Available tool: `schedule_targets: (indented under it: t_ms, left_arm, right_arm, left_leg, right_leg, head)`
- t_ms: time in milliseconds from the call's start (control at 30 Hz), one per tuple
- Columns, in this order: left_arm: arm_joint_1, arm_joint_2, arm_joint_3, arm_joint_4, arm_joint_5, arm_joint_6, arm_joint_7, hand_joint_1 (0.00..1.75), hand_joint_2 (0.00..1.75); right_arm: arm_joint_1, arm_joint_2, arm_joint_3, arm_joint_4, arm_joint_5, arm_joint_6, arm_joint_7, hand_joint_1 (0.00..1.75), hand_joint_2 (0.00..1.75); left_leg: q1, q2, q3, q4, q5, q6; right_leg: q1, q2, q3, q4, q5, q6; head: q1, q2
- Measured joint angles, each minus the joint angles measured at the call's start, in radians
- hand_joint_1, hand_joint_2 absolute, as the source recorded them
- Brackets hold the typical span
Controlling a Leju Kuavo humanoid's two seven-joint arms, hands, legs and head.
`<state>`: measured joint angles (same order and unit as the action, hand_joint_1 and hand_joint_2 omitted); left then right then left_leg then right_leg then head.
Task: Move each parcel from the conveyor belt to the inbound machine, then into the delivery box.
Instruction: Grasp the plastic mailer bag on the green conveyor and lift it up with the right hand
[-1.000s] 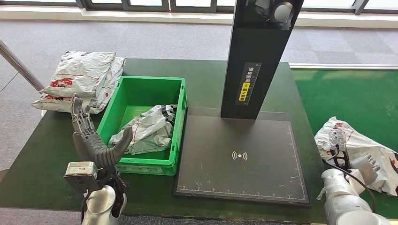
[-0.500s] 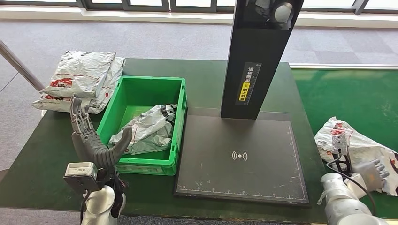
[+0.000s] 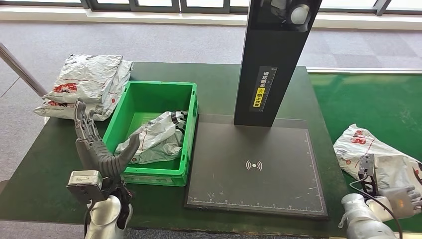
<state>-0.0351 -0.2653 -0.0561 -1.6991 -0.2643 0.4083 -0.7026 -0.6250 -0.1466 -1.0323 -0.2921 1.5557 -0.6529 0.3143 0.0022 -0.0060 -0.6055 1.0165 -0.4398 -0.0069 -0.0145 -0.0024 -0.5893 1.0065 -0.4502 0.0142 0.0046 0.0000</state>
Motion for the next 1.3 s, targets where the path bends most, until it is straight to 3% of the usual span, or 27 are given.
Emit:
schedule_targets:
  t_ms: [533, 567, 667, 700, 900, 1300]
  left_arm:
    - [-0.004, -0.013, 0.010, 0.008, -0.014, -0.010, 0.000, 0.00, 1.75]
    - [-0.003, -0.014, 0.012, 0.008, -0.014, -0.010, 0.000, 0.00, 1.75]
    - [-0.003, -0.017, 0.019, 0.007, -0.016, -0.011, 0.000, 0.00, 1.75]
    - [-0.002, -0.018, 0.020, 0.007, -0.017, -0.012, 0.000, 0.00, 1.75]
    - [-0.002, -0.021, 0.026, 0.003, -0.018, -0.017, 0.000, 0.00, 1.75]
    - [-0.001, -0.021, 0.028, 0.002, -0.018, -0.018, 0.000, 0.00, 1.75]
  right_arm:
    - [0.016, -0.006, 0.000, 0.001, 0.000, -0.004, -0.025, 0.00, 1.75]
    - [0.015, -0.006, 0.000, 0.001, 0.000, 0.000, -0.027, 0.30, 1.75]
    - [0.015, -0.006, 0.002, 0.004, 0.000, 0.014, -0.029, 1.61, 1.75]
    - [0.015, -0.005, 0.005, 0.005, 0.001, 0.023, -0.029, 1.75, 1.75]
    - [0.013, -0.003, 0.031, 0.009, 0.001, 0.080, -0.044, 1.75, 1.75]
    - [0.012, 0.001, 0.047, 0.010, 0.001, 0.088, -0.046, 1.75, 1.75]
  left_leg:
    - [0.000, 0.000, 0.000, 0.000, 0.000, 0.000]
    - [0.000, 0.000, 0.000, 0.000, 0.000, 0.000]
    - [0.000, 0.000, 0.000, 0.000, 0.000, 0.000]
    - [0.000, 0.000, 0.000, 0.000, 0.000, 0.000]
    - [0.000, 0.000, 0.000, 0.000, 0.000, 0.000]
    - [0.000, 0.000, 0.000, 0.000, 0.000, 0.000]
  right_leg:
    - [0.000, 0.000, 0.000, 0.000, 0.000, 0.000]
    - [0.000, 0.000, 0.000, 0.000, 0.000, 0.000]
    - [0.000, 0.000, 0.000, 0.000, 0.000, 0.000]
    - [0.000, 0.000, 0.001, 0.000, 0.000, 0.000]
    - [0.000, 0.000, 0.001, 0.000, 0.000, 0.000]
    - [0.000, 0.000, 0.001, 0.000, 0.000, 0.000]
  head:
    - [0.000, 0.000]
    - [0.000, 0.000]
    - [0.000, 0.000]
    - [0.000, 0.000]
    - [0.000, 0.000]
    - [0.000, 0.000]
